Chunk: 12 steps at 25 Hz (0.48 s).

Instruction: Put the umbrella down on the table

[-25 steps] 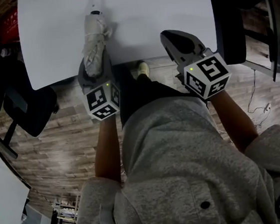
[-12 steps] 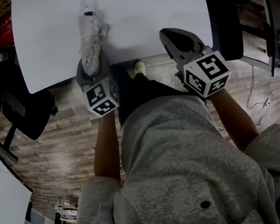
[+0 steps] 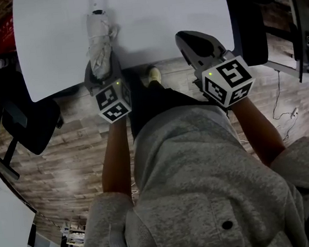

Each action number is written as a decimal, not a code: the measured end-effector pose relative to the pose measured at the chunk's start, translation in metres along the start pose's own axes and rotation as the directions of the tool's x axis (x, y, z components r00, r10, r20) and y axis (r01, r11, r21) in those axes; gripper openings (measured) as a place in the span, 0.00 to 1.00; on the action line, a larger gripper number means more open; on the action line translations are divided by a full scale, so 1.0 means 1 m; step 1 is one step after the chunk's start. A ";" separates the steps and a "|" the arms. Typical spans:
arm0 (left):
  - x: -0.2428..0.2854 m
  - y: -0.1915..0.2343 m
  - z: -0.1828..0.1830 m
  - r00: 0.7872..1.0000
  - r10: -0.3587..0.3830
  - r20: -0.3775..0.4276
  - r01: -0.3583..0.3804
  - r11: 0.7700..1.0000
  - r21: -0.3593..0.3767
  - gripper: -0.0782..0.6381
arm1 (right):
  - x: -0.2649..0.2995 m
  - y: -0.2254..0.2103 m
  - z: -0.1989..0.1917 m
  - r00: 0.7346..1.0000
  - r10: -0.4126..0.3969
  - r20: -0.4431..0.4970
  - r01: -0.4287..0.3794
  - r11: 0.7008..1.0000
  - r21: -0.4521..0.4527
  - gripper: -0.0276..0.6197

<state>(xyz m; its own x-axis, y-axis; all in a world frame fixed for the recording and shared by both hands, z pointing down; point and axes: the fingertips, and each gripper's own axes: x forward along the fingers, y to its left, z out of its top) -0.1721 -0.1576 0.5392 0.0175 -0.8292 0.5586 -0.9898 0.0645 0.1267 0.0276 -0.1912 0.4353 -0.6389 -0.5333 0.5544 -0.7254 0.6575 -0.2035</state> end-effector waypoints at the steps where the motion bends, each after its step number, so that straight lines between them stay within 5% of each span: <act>1: 0.001 0.001 0.000 1.000 0.000 -0.001 0.000 1.000 0.004 0.46 | 0.000 0.001 0.000 1.000 0.000 0.001 0.000 1.000 -0.001 0.09; 12: 0.005 0.000 -0.002 1.000 0.007 -0.016 -0.007 0.999 0.038 0.48 | -0.007 0.004 -0.003 1.000 -0.013 0.005 0.013 1.000 -0.002 0.09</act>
<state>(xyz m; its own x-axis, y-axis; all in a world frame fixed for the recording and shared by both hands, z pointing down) -0.1713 -0.1609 0.5438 0.0124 -0.8198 0.5725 -0.9945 0.0492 0.0920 0.0300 -0.1834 0.4326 -0.6303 -0.5445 0.5534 -0.7333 0.6516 -0.1942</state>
